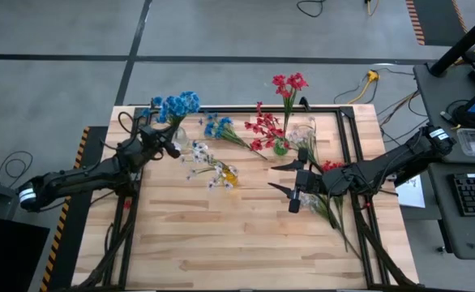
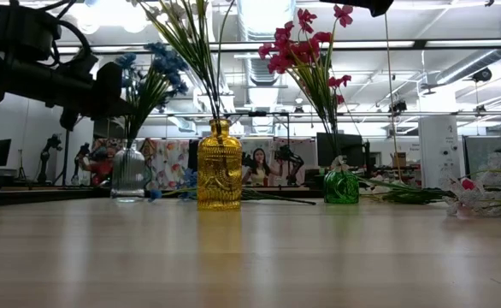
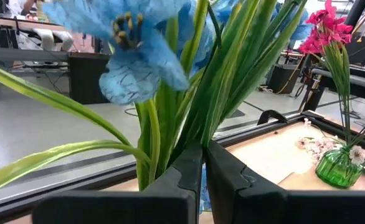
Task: Sort flowers into vase by color
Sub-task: Put the bottom blue flowers into the transparent vase
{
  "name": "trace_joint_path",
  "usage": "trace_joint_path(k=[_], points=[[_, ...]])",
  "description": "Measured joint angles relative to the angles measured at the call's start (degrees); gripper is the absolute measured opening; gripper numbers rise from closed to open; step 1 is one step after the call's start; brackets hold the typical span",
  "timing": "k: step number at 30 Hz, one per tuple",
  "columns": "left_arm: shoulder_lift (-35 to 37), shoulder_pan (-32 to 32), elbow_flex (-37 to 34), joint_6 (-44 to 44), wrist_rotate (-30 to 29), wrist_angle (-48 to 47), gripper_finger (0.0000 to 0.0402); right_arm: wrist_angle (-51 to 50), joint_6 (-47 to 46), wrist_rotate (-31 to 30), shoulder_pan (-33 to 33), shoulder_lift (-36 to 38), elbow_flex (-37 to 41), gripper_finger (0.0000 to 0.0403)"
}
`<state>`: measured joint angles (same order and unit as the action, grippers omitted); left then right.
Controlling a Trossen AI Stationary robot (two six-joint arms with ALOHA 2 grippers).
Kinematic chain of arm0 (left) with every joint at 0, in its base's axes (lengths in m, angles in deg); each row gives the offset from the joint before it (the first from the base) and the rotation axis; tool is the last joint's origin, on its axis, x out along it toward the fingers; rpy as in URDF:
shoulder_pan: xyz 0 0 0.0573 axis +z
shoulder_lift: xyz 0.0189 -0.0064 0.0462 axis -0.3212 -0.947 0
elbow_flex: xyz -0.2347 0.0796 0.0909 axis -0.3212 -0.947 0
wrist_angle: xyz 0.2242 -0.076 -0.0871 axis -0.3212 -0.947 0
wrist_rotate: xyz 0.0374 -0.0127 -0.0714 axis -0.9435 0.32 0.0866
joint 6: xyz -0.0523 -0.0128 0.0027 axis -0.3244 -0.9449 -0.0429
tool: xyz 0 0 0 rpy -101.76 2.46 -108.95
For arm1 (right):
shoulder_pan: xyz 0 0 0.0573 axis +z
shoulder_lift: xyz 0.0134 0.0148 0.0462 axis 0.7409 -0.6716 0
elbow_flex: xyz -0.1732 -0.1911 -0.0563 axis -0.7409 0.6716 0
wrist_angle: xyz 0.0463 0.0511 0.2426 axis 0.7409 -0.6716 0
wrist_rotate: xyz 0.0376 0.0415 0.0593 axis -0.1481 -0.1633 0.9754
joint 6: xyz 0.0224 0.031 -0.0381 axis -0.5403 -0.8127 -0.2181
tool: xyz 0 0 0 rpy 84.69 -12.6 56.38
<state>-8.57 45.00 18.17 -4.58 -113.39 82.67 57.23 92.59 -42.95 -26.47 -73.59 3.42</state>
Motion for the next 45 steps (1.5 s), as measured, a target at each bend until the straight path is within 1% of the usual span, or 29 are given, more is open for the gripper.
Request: trace_joint_path(k=[14, 39, 42, 45], points=[[-0.1, 0.0, -0.4, -0.4, 1.1, -0.6, 0.0000, 0.0, 0.0, 0.0, 0.0, 0.0, 0.0, 0.0215], [-0.1, 0.0, -0.4, -0.8, 0.8, -1.5, 0.0001, 0.0, -1.7, 0.0, 0.0, 0.0, 0.0, 0.0215], [-0.1, 0.0, -0.4, -0.8, 0.8, -1.7, 0.0011, 0.0, -1.7, 0.0, 0.0, 0.0, 0.0, 0.0215], [-0.1, 0.0, -0.4, -0.9, 0.8, -1.8, 0.0032, 0.0, -2.0, 0.0, 0.0, 0.0, 0.0, 0.0215]])
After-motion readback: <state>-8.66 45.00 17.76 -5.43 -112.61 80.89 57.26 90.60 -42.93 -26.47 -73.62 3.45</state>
